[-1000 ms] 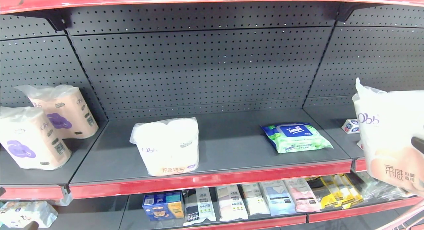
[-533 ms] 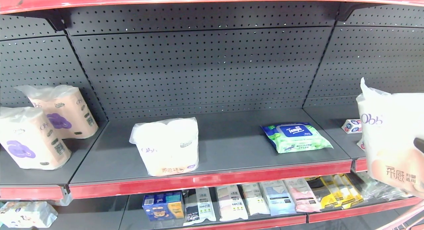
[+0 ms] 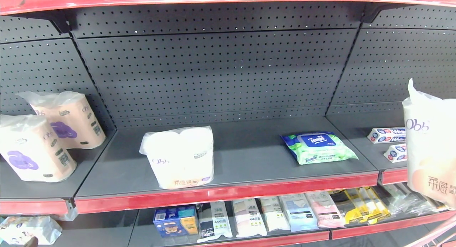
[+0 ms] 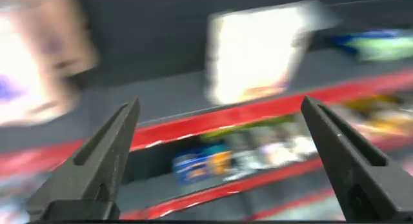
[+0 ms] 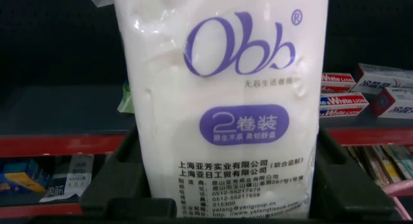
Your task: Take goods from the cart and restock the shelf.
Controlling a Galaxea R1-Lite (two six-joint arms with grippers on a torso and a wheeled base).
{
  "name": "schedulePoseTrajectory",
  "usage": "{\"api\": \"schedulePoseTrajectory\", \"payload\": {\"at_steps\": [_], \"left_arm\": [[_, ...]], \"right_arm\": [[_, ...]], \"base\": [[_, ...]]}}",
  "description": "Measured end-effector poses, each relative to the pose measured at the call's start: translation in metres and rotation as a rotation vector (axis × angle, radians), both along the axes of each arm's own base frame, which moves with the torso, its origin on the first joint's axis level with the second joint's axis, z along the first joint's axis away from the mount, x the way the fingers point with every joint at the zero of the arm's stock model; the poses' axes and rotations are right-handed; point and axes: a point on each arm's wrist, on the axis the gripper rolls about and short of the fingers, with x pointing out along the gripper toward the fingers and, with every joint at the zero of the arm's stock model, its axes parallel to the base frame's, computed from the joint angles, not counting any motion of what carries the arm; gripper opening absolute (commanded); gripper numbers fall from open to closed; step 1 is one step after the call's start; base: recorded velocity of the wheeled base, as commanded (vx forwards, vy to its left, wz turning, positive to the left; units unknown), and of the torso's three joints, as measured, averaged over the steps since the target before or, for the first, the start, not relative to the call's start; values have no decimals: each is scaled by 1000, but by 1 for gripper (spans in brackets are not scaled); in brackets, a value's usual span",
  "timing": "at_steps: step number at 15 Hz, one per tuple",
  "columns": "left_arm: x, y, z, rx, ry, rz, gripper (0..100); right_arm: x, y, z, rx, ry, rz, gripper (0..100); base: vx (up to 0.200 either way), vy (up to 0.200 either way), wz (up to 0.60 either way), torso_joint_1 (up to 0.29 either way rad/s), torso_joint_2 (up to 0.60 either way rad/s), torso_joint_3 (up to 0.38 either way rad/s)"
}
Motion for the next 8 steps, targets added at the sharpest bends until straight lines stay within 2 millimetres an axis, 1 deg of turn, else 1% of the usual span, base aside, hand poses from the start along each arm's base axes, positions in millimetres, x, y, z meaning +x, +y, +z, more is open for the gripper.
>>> {"api": "schedulePoseTrajectory", "payload": {"at_steps": [1,3,4,5,6,8], "left_arm": [[2,2,-6,14,4,82,100],[4,3,-23,21,1,98,100],[4,3,-32,17,4,57,100],[3,1,-40,5,16,-30,100],[2,-1,-45,-7,31,-94,100],[-2,-3,-51,-16,36,-155,100]], "right_arm": [[0,0,2,-2,-7,-4,0],[-1,0,2,-2,-10,-6,0],[-1,0,2,-1,-10,-7,0],[-2,0,0,-1,-7,-7,0],[-2,0,0,-1,-5,-7,0],[-1,0,2,-2,-10,-6,0]], "base": [[0,0,0,0,0,0],[0,0,0,0,0,0],[0,0,0,0,0,0],[0,0,0,0,0,0],[0,0,0,0,0,0],[0,0,0,0,0,0]]}}
